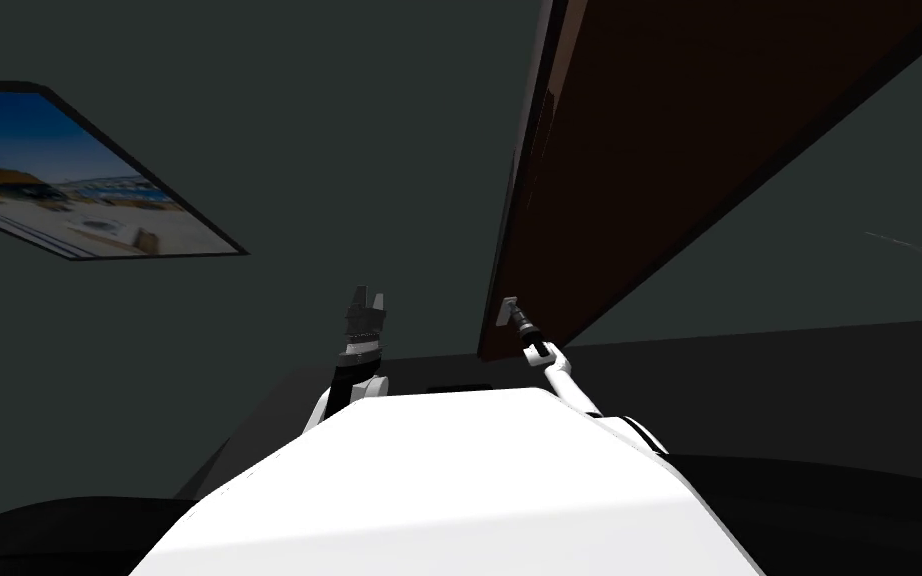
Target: Pull the door open
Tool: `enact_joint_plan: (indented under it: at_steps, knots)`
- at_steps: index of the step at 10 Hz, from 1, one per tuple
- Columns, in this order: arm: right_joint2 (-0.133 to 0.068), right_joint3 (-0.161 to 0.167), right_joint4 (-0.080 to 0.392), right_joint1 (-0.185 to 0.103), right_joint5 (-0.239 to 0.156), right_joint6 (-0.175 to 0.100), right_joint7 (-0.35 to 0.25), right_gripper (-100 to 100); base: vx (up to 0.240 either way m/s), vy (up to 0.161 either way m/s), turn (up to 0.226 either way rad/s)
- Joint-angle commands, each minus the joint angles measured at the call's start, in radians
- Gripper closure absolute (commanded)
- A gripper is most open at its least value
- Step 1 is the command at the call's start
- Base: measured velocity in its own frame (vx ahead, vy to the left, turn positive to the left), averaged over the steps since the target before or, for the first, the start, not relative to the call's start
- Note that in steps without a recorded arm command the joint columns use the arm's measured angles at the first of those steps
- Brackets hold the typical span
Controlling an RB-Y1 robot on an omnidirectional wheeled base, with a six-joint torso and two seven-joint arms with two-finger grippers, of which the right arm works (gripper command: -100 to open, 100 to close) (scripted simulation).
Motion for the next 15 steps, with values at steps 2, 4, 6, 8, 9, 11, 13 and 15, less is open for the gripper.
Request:
enact_joint_plan:
  at_steps: [2, 4, 6, 8, 9, 11, 13, 15]
  knots:
    - [0.01, 0.001, -0.007, 0.004, -0.018, 0.004, -0.069, 100, -0.04, -0.032, 0.061]
    - [0.014, -0.002, -0.012, 0.007, -0.031, 0.009, -0.112, 100, -0.038, -0.024, 0.071]
    - [0.018, -0.005, -0.017, 0.01, -0.044, 0.013, -0.154, 100, -0.056, -0.043, 0.097]
    - [0.023, -0.008, -0.023, 0.013, -0.056, 0.017, -0.195, 100, -0.043, -0.029, 0.049]
    - [0.027, -0.011, -0.028, 0.017, -0.07, 0.022, -0.233, 100, -0.042, -0.04, 0.077]
    - [0.032, -0.014, -0.033, 0.02, -0.083, 0.027, -0.277, 100, -0.047, -0.032, 0.076]
    - [0.036, -0.017, -0.039, 0.023, -0.097, 0.031, -0.319, 100, -0.054, -0.046, 0.103]
    - [0.041, -0.02, -0.044, 0.026, -0.11, 0.036, -0.361, 100, -0.047, -0.027, 0.063]
